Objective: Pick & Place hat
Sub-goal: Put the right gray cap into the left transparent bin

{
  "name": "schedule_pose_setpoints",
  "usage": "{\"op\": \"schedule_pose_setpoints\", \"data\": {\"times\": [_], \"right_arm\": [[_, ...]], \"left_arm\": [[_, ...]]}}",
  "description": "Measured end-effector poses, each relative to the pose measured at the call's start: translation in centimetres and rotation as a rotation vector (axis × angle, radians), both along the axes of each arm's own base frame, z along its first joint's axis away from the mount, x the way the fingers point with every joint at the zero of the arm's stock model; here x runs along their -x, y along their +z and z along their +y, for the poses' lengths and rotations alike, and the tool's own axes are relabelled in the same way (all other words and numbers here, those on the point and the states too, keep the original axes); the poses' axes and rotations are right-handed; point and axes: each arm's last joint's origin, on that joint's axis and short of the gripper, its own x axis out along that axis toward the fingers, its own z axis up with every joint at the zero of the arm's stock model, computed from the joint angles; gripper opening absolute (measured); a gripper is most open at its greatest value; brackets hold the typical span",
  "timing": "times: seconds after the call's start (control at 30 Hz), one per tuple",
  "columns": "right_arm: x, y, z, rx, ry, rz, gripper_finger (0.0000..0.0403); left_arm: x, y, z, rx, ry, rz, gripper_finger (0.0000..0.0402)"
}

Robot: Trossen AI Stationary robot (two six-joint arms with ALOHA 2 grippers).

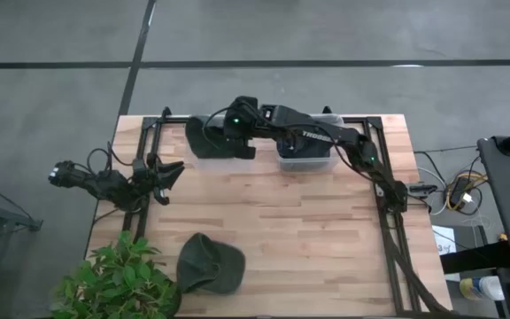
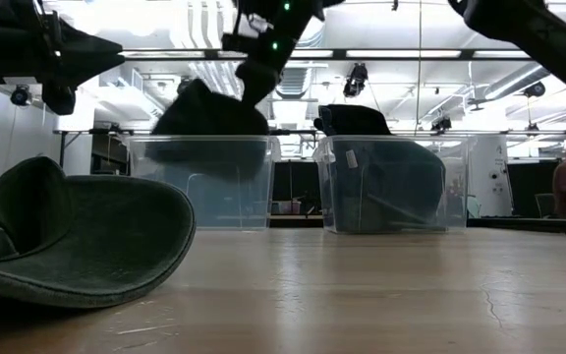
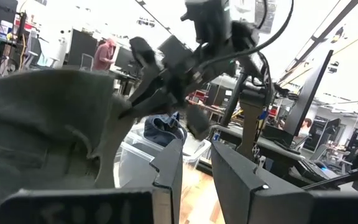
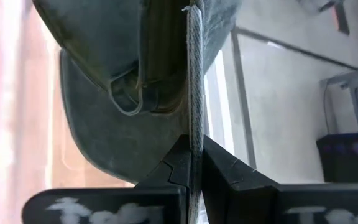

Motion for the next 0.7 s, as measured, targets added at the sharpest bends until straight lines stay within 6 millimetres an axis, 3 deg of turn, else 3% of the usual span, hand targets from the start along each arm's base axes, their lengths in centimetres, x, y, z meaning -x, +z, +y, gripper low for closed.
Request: {"op": "schedule_pose_setpoints", "data": {"times": [0.3, 0.7], "right_arm": [[-0.9, -3.2, -0.4, -0.029, 0.003, 0.095, 0.0013], [-0.9, -3.9, -1.3, -0.135, 0.025, 0.070, 0.0013]], "left_arm": [[0.0, 0.0, 0.0, -0.001, 0.001, 0.003, 0.0080], [0.0, 0.0, 0.0, -0.001, 0.002, 0.003, 0.0080]]}}
